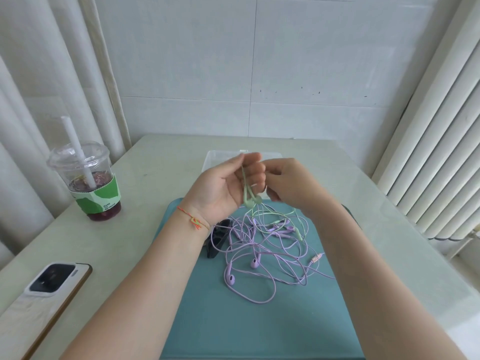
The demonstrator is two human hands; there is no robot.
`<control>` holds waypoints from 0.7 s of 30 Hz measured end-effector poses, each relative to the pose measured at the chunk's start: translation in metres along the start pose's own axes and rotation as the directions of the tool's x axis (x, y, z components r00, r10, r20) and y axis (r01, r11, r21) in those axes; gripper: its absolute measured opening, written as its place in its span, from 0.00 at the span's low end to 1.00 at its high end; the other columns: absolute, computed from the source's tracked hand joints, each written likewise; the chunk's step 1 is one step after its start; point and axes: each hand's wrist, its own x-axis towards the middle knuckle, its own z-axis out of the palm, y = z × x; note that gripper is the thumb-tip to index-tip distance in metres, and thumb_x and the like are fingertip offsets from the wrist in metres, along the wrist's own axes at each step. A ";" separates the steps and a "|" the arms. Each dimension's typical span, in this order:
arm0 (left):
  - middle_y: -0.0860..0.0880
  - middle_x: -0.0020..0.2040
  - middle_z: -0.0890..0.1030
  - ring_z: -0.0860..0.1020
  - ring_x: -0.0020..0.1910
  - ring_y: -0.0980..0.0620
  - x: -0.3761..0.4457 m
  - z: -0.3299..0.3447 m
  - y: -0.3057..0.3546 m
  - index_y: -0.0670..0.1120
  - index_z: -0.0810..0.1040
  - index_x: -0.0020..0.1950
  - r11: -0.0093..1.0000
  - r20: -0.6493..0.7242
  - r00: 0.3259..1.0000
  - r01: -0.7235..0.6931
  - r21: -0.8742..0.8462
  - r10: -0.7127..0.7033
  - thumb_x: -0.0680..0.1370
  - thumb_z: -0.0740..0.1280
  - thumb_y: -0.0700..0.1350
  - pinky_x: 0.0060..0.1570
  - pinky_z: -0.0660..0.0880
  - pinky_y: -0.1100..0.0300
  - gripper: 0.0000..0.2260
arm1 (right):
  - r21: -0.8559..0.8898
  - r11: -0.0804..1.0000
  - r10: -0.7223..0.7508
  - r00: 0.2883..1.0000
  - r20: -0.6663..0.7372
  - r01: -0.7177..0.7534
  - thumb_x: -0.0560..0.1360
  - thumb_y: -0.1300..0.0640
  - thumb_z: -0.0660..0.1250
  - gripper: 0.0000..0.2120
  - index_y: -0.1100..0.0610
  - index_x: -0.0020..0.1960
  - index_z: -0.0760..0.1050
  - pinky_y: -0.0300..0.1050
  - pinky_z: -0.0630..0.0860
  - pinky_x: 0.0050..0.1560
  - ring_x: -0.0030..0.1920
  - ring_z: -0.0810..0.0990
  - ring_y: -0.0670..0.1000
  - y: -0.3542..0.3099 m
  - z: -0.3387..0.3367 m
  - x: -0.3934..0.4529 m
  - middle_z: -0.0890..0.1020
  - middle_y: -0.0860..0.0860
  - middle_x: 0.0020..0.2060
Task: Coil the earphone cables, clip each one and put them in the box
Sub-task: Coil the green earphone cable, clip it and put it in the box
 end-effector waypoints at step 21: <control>0.44 0.42 0.83 0.80 0.33 0.52 0.008 -0.021 -0.009 0.45 0.79 0.53 0.825 -0.275 0.916 -0.095 0.557 0.291 0.85 0.55 0.46 0.30 0.74 0.61 0.14 | -0.187 0.982 0.035 0.972 0.234 0.009 0.76 0.58 0.65 0.09 0.58 0.43 0.82 0.35 0.66 0.27 0.23 0.68 0.44 -0.015 0.012 -0.007 0.73 0.44 0.22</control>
